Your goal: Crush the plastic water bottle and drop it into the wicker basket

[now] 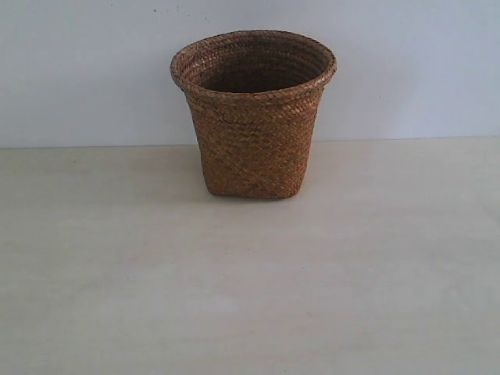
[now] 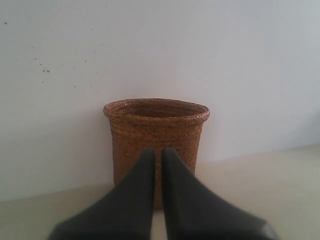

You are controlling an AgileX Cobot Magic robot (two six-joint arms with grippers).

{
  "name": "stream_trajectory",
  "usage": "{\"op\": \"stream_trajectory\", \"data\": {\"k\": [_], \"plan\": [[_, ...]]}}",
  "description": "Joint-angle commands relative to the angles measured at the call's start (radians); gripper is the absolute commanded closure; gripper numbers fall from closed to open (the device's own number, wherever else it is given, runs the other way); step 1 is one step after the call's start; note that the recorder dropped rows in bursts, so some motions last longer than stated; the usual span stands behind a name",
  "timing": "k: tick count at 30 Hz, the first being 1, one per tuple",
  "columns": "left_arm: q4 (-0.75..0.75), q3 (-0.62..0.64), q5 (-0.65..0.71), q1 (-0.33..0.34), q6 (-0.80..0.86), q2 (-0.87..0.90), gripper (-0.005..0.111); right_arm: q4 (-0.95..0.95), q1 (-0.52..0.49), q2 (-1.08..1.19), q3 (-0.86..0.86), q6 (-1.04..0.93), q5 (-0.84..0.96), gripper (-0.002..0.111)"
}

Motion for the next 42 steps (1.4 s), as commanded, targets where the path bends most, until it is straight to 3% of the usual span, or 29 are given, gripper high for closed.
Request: {"op": "stream_trajectory", "data": {"k": [1,10,18,23,35,42], "plan": [[-0.001,0.004,0.002,0.002,0.009,-0.002,0.103,0.000,-0.004,-0.004,0.004,-0.006,-0.012,0.108],[-0.015,0.004,0.079,0.007,0.179,-0.002,0.103,0.000,-0.004,-0.004,0.004,-0.006,-0.012,0.108],[-0.093,0.004,0.116,0.125,0.220,-0.002,0.103,0.000,-0.004,-0.004,0.004,0.002,-0.012,0.108],[-0.202,0.004,0.147,0.182,0.333,-0.002,0.103,0.000,-0.004,-0.004,0.004,0.002,-0.012,0.108],[-0.202,0.004,0.398,0.265,0.294,-0.002,0.103,0.000,-0.004,-0.004,0.004,0.002,-0.012,0.108],[-0.202,0.004,0.409,0.265,0.285,-0.002,0.103,0.000,-0.004,-0.004,0.004,0.002,-0.012,0.108]]}}
